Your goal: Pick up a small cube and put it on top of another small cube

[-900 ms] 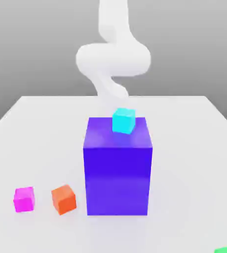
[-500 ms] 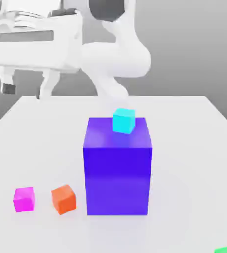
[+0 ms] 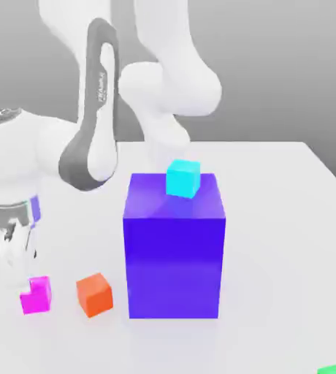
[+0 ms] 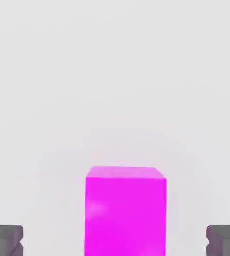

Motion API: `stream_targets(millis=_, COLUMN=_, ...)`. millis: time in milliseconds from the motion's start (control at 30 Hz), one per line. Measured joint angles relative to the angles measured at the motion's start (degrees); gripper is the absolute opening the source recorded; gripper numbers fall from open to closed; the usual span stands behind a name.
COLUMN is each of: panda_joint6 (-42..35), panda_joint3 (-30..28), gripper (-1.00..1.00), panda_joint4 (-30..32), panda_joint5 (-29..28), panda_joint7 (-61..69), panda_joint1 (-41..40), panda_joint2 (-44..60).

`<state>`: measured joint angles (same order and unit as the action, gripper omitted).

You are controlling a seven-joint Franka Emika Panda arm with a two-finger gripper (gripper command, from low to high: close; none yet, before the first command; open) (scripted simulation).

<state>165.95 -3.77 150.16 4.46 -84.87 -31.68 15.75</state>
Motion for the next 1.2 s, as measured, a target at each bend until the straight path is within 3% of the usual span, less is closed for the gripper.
stream_targets(millis=33, panda_joint6=1.7, panda_joint3=0.5, gripper=0.0, panda_joint4=-0.4, panda_joint5=0.4, panda_joint7=0.3, panda_joint1=-0.4, panda_joint2=2.1)
stream_targets(millis=67, panda_joint6=3.3, panda_joint3=1.0, gripper=-1.0, panda_joint4=-0.8, panda_joint5=0.5, panda_joint7=0.4, panda_joint1=-0.9, panda_joint2=4.1)
stream_targets(millis=300, panda_joint6=3.7, panda_joint3=1.2, gripper=-1.0, panda_joint4=-0.8, panda_joint5=0.5, panda_joint7=0.4, panda_joint1=-1.1, panda_joint2=4.6)
stream_targets(millis=500, panda_joint6=-4.9, panda_joint3=-0.1, gripper=-1.0, panda_joint4=0.9, panda_joint5=-2.3, panda_joint7=-1.8, panda_joint1=0.3, panda_joint2=-5.7)
stream_targets(millis=833, panda_joint6=-16.6, panda_joint3=12.6, gripper=-1.0, panda_joint4=-15.7, panda_joint5=-9.8, panda_joint7=-10.4, panda_joint1=19.4, panda_joint2=1.2)
stream_targets(millis=1133, panda_joint6=-21.1, panda_joint3=19.8, gripper=-1.0, panda_joint4=-28.4, panda_joint5=-15.7, panda_joint7=-17.6, panda_joint1=35.5, panda_joint2=8.9)
stream_targets(millis=1167, panda_joint6=-20.0, panda_joint3=19.5, gripper=1.0, panda_joint4=-30.6, panda_joint5=-17.4, panda_joint7=-18.9, panda_joint1=38.1, panda_joint2=12.3)
stream_targets(millis=1200, panda_joint6=-20.0, panda_joint3=19.5, gripper=1.0, panda_joint4=-30.6, panda_joint5=-17.4, panda_joint7=-18.9, panda_joint1=38.1, panda_joint2=12.3)
